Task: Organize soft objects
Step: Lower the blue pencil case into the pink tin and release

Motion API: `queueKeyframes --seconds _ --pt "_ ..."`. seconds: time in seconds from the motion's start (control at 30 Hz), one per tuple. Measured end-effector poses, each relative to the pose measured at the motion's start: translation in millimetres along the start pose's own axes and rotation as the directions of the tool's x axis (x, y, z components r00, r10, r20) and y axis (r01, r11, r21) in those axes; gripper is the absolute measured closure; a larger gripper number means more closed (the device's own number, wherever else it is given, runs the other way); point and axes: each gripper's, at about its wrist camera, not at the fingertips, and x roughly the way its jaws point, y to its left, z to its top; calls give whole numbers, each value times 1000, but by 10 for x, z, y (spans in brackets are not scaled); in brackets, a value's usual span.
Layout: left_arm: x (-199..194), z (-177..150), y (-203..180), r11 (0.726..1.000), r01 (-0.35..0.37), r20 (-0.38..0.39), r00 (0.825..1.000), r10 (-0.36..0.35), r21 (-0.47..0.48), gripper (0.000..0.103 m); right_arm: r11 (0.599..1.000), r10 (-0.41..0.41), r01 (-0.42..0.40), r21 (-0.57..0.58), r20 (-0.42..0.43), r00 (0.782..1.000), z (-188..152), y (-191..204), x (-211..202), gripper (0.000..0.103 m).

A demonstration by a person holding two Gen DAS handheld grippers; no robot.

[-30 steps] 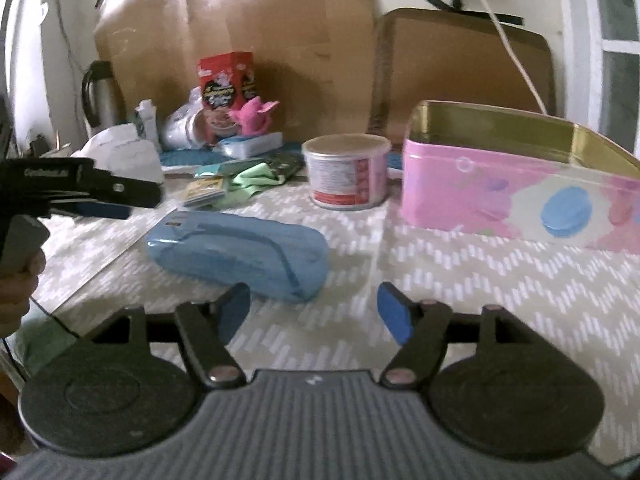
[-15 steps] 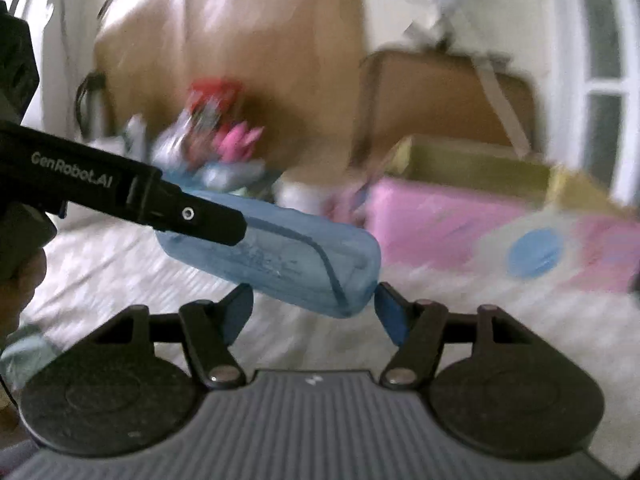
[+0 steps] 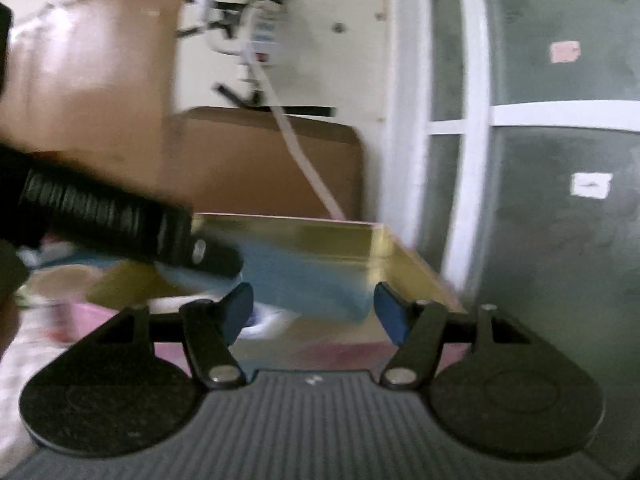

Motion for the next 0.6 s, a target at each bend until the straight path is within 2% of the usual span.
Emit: queueKeyframes --seconds 0.1,0.2,0.33,0.4,0.47,0.53,0.6 --pt "-9 -70 -29 1000 -9 0 1000 9 17 17 999 -4 4 54 -8 1000 -42 -112 5 33" --pt "-172 -126 -29 999 12 7 1000 -12 40 16 992 8 -8 127 6 1000 -136 -193 -115 34" --pt "-559 -277 28 996 16 46 999 -20 90 12 970 35 -40 238 27 999 -229 -235 -316 34" --pt "-799 -396 118 994 -18 61 998 11 110 11 960 49 -57 273 35 998 -238 -174 -402 33" --pt "-1008 -500 264 993 -48 64 997 41 105 11 952 83 -90 291 37 996 -206 -82 -440 30" --pt "-1236 -617 511 993 -90 67 994 85 72 11 941 132 -145 307 61 989 -161 25 -532 15" --pt "-1457 -743 825 989 -147 74 987 144 26 10 934 171 -192 300 95 981 -73 169 -614 7"
